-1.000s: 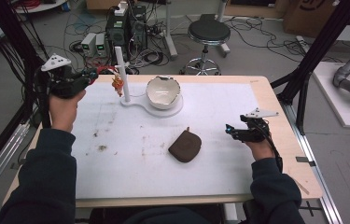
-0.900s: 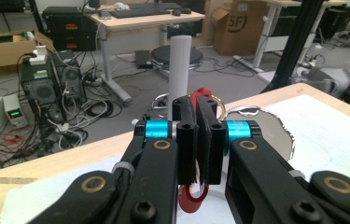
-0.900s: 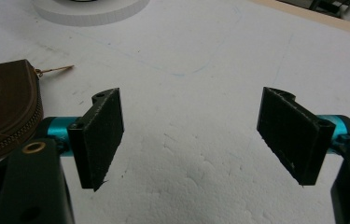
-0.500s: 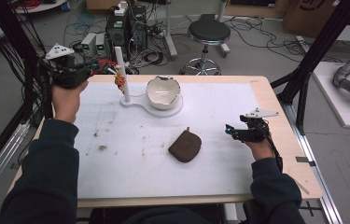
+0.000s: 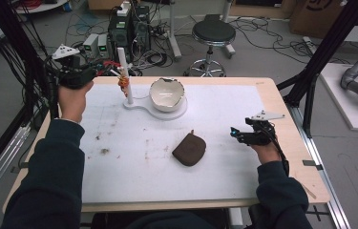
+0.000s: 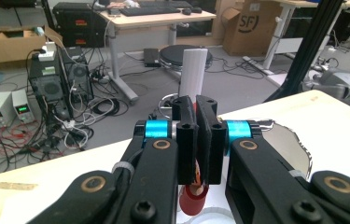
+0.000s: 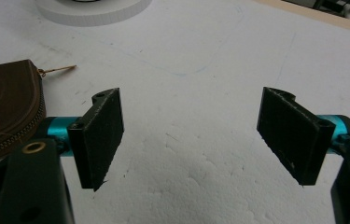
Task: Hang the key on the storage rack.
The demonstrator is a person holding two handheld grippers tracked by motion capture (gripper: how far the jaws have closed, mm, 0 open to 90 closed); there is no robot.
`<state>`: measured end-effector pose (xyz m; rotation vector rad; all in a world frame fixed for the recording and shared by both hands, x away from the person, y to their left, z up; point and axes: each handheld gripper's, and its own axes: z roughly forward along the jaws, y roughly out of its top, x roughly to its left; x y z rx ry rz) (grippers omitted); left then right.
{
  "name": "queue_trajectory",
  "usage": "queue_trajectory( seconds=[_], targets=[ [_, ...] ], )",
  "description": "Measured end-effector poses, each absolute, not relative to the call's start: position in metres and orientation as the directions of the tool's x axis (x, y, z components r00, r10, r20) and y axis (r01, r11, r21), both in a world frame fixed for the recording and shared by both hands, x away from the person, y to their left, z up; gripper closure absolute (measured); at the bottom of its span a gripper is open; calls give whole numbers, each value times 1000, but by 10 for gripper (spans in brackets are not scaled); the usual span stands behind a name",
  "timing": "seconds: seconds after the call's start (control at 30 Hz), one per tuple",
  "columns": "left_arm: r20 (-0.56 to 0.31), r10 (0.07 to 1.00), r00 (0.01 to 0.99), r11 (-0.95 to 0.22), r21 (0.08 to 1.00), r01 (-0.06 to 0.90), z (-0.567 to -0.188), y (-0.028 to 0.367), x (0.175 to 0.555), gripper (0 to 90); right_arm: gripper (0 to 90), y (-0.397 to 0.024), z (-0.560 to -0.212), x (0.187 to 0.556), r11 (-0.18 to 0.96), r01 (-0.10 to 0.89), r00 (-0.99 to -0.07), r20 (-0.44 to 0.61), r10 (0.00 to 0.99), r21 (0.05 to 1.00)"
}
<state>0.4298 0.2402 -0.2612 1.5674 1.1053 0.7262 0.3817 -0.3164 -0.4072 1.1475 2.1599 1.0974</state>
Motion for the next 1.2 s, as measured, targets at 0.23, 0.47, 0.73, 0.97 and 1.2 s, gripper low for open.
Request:
queue_trajectory(
  seconds=[0.23,0.47,0.73,0.97,1.2],
  targets=[
    [-115,923,367,-13,944,330,-277,248,433,857,232,-317,-407,382,334,475,-548,-23,836,814],
    [-144,934,326,22,936,351,-307,260,427,571,231,-316,-407,382,339,471,-553,-27,833,814],
    [-194,896,400,53,941,335,-354,264,389,332,232,-314,-408,382,339,474,-556,-22,831,813],
    [-184,848,497,47,960,276,-384,258,360,174,232,-312,-409,383,349,474,-568,-22,823,808],
    [-144,829,541,20,973,229,-398,257,347,187,221,-307,-408,384,360,464,-590,-21,807,809]
  ],
)
